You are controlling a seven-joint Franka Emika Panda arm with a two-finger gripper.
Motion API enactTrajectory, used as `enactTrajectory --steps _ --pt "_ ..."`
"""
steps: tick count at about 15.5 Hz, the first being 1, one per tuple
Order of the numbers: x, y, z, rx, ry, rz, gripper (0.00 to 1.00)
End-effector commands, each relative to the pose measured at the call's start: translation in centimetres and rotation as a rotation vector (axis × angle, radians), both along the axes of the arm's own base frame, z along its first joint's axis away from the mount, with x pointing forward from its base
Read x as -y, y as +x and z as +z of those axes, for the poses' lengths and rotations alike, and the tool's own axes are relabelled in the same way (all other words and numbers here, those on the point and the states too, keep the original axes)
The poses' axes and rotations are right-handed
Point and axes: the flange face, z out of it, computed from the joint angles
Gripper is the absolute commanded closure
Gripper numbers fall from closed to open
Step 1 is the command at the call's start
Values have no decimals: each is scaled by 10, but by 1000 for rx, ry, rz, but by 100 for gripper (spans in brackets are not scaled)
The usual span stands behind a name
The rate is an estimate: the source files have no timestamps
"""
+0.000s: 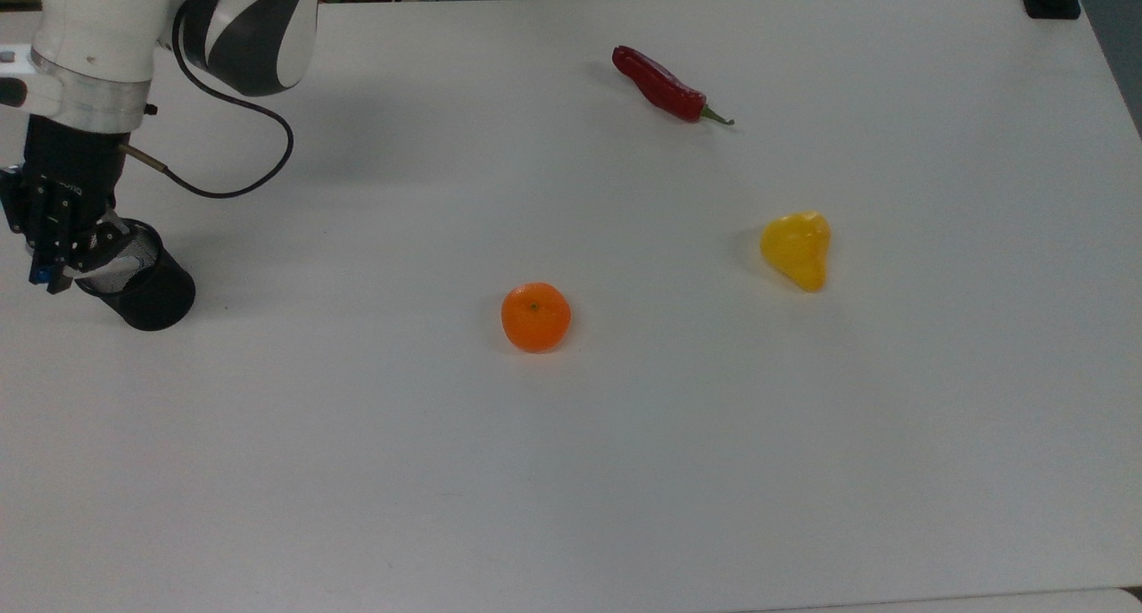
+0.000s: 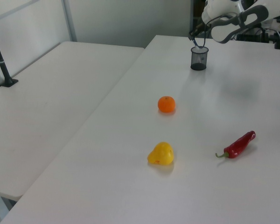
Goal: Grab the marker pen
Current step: 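Lift the marker up out of the pen cup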
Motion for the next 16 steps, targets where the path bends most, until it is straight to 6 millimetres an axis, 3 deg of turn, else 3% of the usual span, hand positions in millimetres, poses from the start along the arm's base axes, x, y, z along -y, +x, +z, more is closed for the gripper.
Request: enactTrajectory --steps 1,4,6,9,12,16 --pt "-2 -18 64 77 9 -19 100" --pt "-11 -35 122 77 37 -27 100" --pt "-28 -50 161 42 71 -19 100" --pt "-66 -64 190 -28 121 17 100" --pt "-109 -79 205 -153 175 67 100" --pt "-178 -92 193 -389 275 193 100"
